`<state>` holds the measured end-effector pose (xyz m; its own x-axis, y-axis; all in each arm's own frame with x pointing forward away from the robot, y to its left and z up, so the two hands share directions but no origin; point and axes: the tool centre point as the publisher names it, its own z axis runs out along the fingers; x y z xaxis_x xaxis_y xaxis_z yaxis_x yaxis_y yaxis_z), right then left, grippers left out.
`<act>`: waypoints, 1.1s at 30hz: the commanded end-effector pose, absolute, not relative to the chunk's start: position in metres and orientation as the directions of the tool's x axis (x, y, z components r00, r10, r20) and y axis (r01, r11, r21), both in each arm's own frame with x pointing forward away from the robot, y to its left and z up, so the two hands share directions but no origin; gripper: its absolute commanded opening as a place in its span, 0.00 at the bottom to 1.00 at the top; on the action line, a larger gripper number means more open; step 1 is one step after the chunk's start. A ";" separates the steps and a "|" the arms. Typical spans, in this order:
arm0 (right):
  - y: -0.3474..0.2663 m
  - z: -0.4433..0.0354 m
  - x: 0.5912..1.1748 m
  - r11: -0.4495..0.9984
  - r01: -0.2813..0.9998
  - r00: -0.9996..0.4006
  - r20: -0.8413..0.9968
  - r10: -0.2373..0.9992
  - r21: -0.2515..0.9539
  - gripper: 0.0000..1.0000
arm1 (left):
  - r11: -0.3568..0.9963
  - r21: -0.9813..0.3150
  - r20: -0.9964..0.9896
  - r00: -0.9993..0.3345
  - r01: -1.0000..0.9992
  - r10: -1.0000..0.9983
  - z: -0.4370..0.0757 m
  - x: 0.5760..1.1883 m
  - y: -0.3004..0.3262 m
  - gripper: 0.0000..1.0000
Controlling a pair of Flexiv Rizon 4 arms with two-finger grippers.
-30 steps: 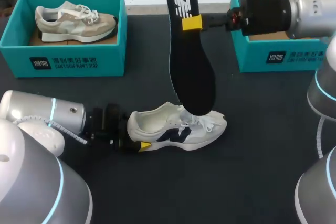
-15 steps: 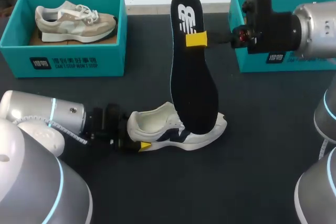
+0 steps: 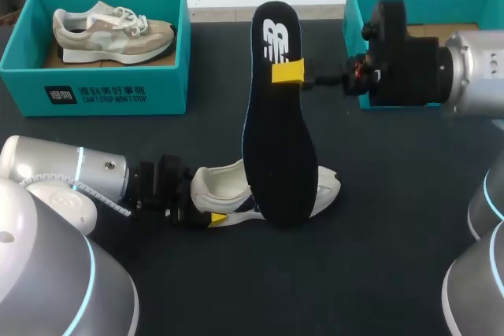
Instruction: Take the shoe out of the shoebox, open the shoe tongue, remove and reinsert the insole, then place the shoe into the shoebox
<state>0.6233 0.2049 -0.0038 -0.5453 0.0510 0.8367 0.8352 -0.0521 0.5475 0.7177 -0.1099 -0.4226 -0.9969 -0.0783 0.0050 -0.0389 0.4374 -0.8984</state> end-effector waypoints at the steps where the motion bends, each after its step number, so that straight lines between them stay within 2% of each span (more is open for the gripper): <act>1: 0.204 -0.005 0.616 -0.082 0.833 -0.544 0.837 0.054 0.547 0.00 | 0.438 -0.898 0.003 -0.997 -0.038 -0.081 -0.427 0.716 -0.111 0.00; 11: 0.204 -0.005 0.616 -0.082 0.833 -0.544 0.837 0.054 0.547 0.00 | 0.459 -0.888 0.009 -0.998 -0.038 -0.066 -0.420 0.710 -0.102 0.00; 12: 0.204 -0.005 0.616 -0.082 0.833 -0.544 0.837 0.054 0.547 0.00 | 0.463 -0.886 0.006 -0.998 -0.034 -0.063 -0.418 0.707 -0.099 0.85; 13: 0.204 -0.005 0.616 -0.082 0.833 -0.544 0.837 0.054 0.547 0.00 | 0.461 -0.886 0.013 -0.997 -0.044 -0.070 -0.416 0.706 -0.096 1.00; 18: 0.204 -0.005 0.616 -0.082 0.833 -0.544 0.837 0.054 0.547 0.00 | 0.490 -0.868 0.026 -0.993 -0.080 -0.115 -0.406 0.704 -0.084 1.00; 25: 0.204 -0.005 0.616 -0.082 0.833 -0.544 0.837 0.054 0.547 0.00 | 0.610 -0.783 0.043 -0.990 -0.119 -0.138 -0.386 0.706 -0.073 1.00; 33: 0.204 -0.005 0.616 -0.082 0.833 -0.544 0.837 0.054 0.547 0.00 | 0.625 -0.772 0.056 -0.992 -0.117 -0.117 -0.377 0.707 -0.069 1.00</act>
<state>0.6184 0.1998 -0.0073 -0.5460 0.0489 0.8363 0.8329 -0.0759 0.5482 0.7065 -0.0708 -0.3792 -0.9914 -0.1197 0.0528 -0.1157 0.6134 -0.7812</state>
